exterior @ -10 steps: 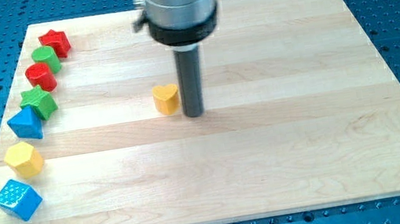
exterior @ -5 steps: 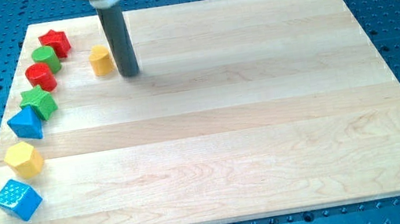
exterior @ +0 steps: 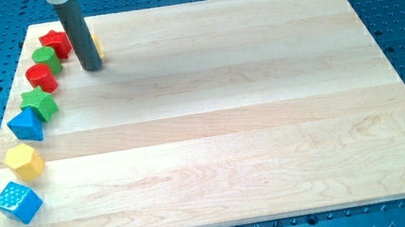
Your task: Place the heart above the red star
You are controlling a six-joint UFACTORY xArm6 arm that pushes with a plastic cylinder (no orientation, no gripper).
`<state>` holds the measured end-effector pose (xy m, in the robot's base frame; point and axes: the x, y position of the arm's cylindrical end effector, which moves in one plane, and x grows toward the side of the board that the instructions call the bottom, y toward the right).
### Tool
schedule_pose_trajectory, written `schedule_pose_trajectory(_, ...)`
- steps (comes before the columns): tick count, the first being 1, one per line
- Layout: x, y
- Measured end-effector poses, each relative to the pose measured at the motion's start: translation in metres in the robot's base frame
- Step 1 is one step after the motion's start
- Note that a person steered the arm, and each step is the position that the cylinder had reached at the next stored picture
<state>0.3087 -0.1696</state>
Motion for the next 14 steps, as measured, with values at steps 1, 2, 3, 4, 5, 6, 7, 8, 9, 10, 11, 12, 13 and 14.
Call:
schedule_pose_trajectory(1,-0.037,0.000)
schedule_pose_trajectory(2,-0.045,0.001)
schedule_pose_trajectory(3,-0.060,0.017)
schedule_pose_trajectory(4,-0.065,-0.013)
schedule_pose_trajectory(5,-0.072,0.019)
schedule_pose_trajectory(6,-0.087,0.040)
schedule_pose_trajectory(7,-0.108,0.008)
schedule_pose_trajectory(8,-0.110,-0.013)
schedule_pose_trajectory(9,-0.110,-0.018)
schedule_pose_trajectory(10,-0.110,-0.018)
schedule_pose_trajectory(11,-0.107,-0.018)
schedule_pose_trajectory(12,-0.101,-0.019)
schedule_pose_trajectory(13,-0.101,-0.019)
schedule_pose_trajectory(14,-0.098,-0.024)
